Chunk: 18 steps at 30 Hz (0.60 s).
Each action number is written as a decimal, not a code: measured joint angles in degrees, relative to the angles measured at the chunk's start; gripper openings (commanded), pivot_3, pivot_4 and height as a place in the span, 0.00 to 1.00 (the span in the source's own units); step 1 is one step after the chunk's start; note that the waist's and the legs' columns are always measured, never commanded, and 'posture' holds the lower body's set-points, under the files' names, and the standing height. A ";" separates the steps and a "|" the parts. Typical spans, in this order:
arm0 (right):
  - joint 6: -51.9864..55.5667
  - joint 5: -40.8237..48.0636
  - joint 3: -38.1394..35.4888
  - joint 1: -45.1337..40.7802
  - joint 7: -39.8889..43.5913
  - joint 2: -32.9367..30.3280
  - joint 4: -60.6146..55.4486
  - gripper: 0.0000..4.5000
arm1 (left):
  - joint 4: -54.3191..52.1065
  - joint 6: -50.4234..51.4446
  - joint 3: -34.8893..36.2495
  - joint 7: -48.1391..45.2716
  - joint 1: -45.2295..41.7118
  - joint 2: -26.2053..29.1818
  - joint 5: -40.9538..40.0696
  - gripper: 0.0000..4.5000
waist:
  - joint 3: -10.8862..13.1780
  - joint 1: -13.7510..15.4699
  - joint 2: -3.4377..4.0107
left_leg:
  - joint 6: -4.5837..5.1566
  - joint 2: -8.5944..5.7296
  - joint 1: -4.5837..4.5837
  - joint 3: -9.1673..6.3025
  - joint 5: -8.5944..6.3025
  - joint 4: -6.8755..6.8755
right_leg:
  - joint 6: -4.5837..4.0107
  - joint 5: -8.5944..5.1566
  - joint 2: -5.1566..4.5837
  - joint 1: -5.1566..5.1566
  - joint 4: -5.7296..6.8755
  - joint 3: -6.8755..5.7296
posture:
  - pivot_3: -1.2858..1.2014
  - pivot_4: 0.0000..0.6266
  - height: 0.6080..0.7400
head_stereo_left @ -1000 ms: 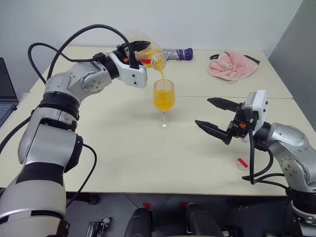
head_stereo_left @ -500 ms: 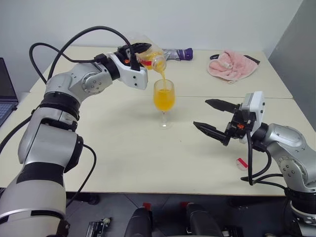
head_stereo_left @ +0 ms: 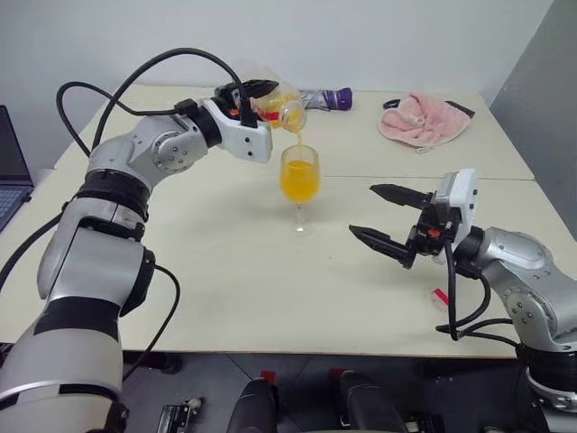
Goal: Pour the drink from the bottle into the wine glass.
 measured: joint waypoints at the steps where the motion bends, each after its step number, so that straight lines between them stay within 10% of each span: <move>1: -0.07 -0.23 0.33 0.00 -0.06 0.13 -0.06 1.00 | 0.00 0.10 0.46 -0.66 0.44 -0.28 -0.65 0.38 | 0.00 0.00 0.00 | 0.00 0.00 0.00 0.00 0.00 0.00 | 0.00 0.00 0.00 0.00 0.00 0.00 | 0.52 0.24 1.00; 18: 0.59 -2.81 3.81 -1.91 -1.25 2.30 -2.45 1.00 | -13.78 27.37 20.30 -26.25 11.61 -7.31 -35.68 0.38 | 0.00 -0.43 0.00 | 0.00 0.06 0.04 -0.01 0.00 0.07 | 0.00 0.00 0.03 0.00 0.12 0.00 | 0.52 0.24 1.00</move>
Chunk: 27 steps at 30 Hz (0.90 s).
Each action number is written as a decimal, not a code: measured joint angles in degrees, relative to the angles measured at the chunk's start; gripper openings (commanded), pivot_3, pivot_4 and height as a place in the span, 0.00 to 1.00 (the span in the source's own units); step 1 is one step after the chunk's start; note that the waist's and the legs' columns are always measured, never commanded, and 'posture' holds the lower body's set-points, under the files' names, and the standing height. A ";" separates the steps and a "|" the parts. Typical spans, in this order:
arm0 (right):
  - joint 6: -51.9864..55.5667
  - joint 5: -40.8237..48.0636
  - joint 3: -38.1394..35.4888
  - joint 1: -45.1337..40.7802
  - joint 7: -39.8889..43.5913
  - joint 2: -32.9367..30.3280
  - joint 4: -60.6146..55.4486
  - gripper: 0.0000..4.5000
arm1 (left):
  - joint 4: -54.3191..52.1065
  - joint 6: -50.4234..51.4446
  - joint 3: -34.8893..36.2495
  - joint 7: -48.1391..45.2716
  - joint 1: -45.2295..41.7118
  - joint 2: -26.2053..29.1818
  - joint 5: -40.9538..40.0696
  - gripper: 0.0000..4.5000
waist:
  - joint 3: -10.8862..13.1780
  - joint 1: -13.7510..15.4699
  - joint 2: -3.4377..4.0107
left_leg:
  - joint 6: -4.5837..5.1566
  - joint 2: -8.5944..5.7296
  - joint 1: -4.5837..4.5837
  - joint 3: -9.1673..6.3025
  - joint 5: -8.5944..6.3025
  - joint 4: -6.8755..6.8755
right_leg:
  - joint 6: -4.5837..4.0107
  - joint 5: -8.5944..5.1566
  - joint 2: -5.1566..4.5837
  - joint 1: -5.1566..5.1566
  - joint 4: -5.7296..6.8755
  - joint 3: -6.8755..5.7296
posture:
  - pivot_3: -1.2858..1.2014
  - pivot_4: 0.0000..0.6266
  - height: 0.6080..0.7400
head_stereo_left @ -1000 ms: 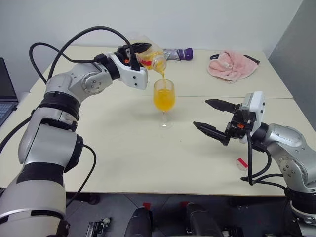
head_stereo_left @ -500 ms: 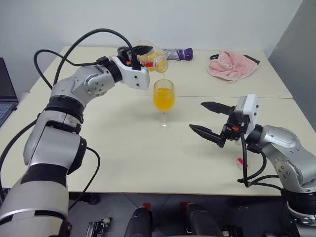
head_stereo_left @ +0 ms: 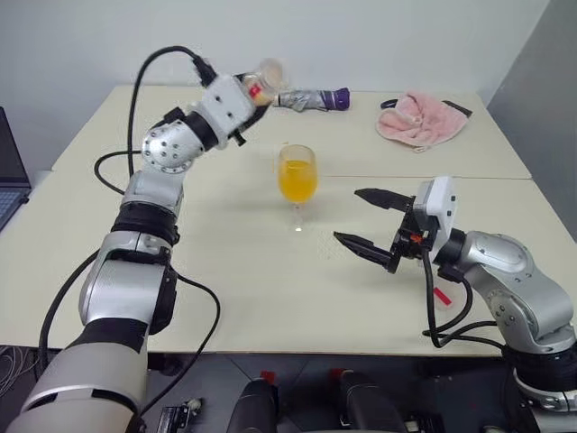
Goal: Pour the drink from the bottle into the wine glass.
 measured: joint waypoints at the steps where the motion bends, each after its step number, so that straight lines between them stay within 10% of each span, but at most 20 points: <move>1: 1.15 0.62 0.13 -0.88 -0.54 0.43 -0.41 1.00 | -1.76 3.40 1.74 -0.41 1.46 0.10 -1.84 0.38 | 0.00 -0.15 0.01 | 0.00 0.01 0.02 0.01 0.00 0.00 | 0.00 0.00 0.00 0.00 0.02 0.02 | 0.52 0.24 1.00; 12: 12.47 1.22 8.30 -7.94 -3.59 1.18 -3.01 1.00 | -18.76 35.27 13.79 0.39 22.04 4.13 -13.51 0.38 | -0.01 -0.40 0.01 | 0.00 0.13 -0.09 -0.23 0.00 0.26 | -0.01 -0.01 -0.09 -0.01 0.19 -0.10 | 0.52 0.24 1.00; 27: 7.95 -6.83 15.56 -9.80 1.47 0.54 0.26 1.00 | -27.53 43.96 18.22 -0.06 31.49 5.03 -18.44 0.38 | -0.01 0.35 0.01 | 0.02 0.10 0.00 -0.18 -0.01 0.62 | 0.00 -0.01 -0.02 0.05 0.56 -0.05 | 0.52 0.24 1.00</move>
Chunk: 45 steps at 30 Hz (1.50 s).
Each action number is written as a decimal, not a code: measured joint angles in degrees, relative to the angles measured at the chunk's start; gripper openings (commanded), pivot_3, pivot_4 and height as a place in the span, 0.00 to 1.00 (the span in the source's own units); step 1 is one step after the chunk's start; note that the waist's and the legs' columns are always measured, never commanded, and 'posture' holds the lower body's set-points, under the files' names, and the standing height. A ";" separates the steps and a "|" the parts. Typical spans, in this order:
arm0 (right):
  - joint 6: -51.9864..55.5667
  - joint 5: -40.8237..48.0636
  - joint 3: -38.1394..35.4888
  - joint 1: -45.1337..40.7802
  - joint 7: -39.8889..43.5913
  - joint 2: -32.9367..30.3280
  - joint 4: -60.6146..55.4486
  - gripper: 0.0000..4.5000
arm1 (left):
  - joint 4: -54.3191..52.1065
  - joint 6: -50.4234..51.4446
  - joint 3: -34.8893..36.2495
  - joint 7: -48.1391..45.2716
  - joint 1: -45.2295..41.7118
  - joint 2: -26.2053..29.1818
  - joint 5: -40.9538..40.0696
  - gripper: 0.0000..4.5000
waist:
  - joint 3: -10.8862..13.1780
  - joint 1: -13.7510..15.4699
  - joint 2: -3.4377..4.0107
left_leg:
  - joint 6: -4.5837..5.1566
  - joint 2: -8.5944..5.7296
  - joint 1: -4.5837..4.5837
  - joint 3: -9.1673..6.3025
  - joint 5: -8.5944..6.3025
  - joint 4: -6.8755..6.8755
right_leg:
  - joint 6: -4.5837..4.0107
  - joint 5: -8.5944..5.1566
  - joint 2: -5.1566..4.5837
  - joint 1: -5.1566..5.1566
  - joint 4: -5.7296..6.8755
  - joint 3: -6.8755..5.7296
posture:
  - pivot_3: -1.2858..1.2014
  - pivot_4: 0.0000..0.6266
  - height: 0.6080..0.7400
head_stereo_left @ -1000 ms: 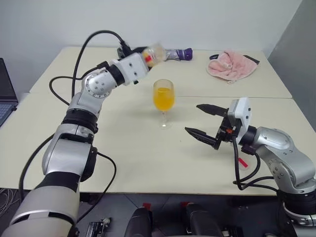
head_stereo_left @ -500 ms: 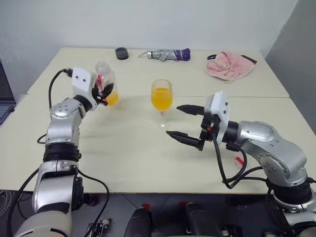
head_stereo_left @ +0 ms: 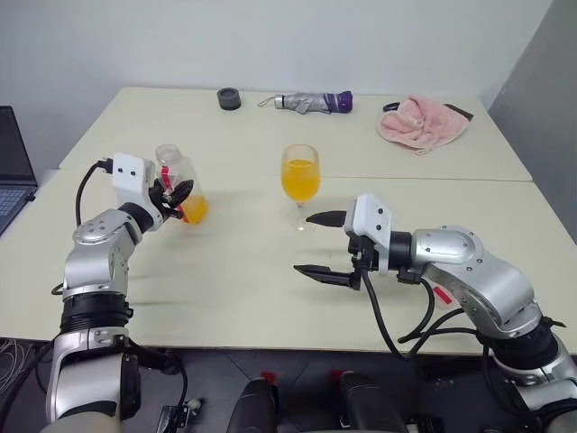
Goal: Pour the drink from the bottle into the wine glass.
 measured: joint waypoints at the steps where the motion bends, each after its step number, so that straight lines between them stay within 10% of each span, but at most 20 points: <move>1: 0.02 -0.25 -0.01 -0.25 -0.10 0.50 0.02 1.00 | -0.08 -0.22 0.46 -0.14 0.48 0.03 -0.29 0.38 | 0.00 -0.05 0.00 | 0.00 0.01 0.01 0.01 0.00 0.00 | 0.00 0.00 0.00 0.00 0.00 0.01 | 0.52 0.24 1.00; 7: 1.71 0.34 -0.27 -2.26 -1.15 3.33 0.07 1.00 | -1.27 -2.15 1.25 -0.48 3.00 0.04 -0.81 0.38 | 0.00 -0.13 0.00 | 0.00 0.03 0.04 0.03 0.00 -0.01 | 0.00 0.00 0.01 0.00 0.02 0.04 | 0.52 0.24 1.00; 16: 3.32 1.36 -1.00 -3.25 -1.19 3.48 0.29 1.00 | -1.34 -3.08 1.53 0.75 6.05 -0.75 -1.03 0.99 | 0.00 -0.03 0.00 | 0.00 0.02 0.01 0.02 0.00 -0.01 | 0.00 0.00 0.00 -0.02 0.01 0.02 | 0.52 0.24 1.00; 34: -5.63 -2.43 -2.29 8.77 -0.20 0.44 0.04 1.00 | -12.85 -6.42 2.37 4.27 16.06 -2.15 -0.81 0.99 | 0.00 0.05 0.00 | 0.01 0.09 -0.02 0.06 -0.01 -0.08 | 0.02 -0.01 -0.07 -0.01 -0.17 0.08 | 0.52 0.24 1.00; 45: -32.01 -12.58 -12.78 24.37 -17.77 16.07 15.15 1.00 | -27.70 -3.98 5.98 11.46 27.87 -7.68 -2.01 0.99 | -0.04 0.05 -0.07 | -0.02 0.13 0.08 0.18 0.00 -0.25 | 0.02 -0.01 -0.06 0.03 -0.28 0.22 | 0.52 0.24 1.00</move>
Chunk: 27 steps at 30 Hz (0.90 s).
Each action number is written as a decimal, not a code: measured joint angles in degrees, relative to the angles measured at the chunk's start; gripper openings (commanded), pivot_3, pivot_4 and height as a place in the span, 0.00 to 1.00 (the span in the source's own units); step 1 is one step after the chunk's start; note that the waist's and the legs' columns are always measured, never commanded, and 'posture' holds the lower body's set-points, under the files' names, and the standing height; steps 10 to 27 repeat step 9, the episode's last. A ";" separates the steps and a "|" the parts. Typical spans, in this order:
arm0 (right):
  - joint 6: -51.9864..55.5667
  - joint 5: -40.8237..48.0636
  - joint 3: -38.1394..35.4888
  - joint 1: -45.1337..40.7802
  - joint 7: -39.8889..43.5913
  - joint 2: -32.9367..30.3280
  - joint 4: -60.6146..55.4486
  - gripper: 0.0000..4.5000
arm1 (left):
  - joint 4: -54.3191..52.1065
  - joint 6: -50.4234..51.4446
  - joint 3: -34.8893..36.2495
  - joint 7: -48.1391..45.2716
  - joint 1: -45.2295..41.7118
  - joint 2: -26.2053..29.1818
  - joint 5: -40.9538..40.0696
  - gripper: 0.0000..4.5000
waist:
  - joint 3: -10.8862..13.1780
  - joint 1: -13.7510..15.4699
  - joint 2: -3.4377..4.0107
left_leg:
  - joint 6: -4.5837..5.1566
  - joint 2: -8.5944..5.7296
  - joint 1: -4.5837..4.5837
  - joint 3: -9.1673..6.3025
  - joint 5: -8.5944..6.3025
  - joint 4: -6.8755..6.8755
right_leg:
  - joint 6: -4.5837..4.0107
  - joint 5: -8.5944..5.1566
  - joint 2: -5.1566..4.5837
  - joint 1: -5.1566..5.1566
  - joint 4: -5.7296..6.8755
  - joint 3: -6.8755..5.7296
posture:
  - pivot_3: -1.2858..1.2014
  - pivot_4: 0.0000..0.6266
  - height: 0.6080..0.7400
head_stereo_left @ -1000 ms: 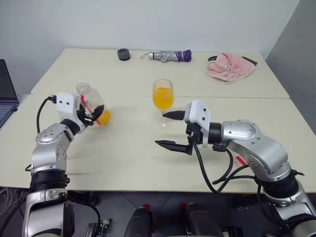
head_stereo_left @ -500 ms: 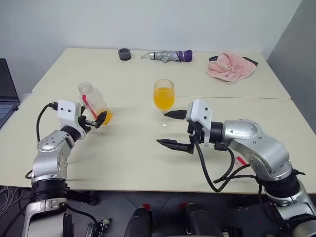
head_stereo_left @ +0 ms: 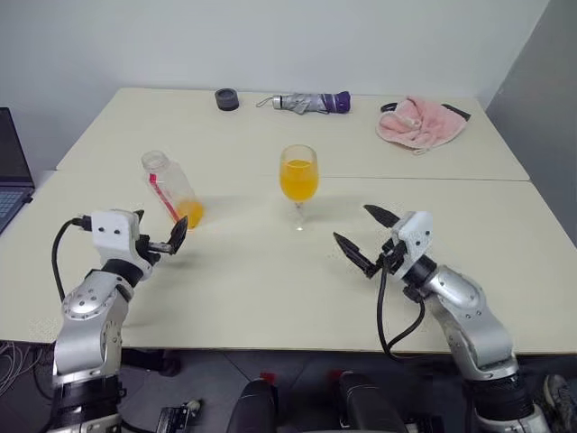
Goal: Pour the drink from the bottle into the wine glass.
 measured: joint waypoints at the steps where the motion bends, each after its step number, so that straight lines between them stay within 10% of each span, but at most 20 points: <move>1: -1.45 -0.35 -0.75 0.96 -1.32 1.35 1.60 1.00 | -1.21 0.15 0.01 0.42 0.94 -0.80 -0.14 0.99 | 0.00 0.00 0.00 | 0.00 -0.01 0.02 0.01 0.00 -0.04 | 0.00 0.00 0.00 0.00 0.00 0.01 | 0.52 0.24 1.00; 27: -5.62 -1.79 -0.80 1.88 -3.36 3.67 6.34 1.00 | -6.00 0.10 0.06 1.53 5.27 -3.26 -1.05 0.99 | 0.00 -0.03 0.00 | -0.03 -0.07 0.24 0.20 0.02 -0.40 | 0.00 -0.01 0.08 0.00 -0.11 0.16 | 0.52 0.24 1.00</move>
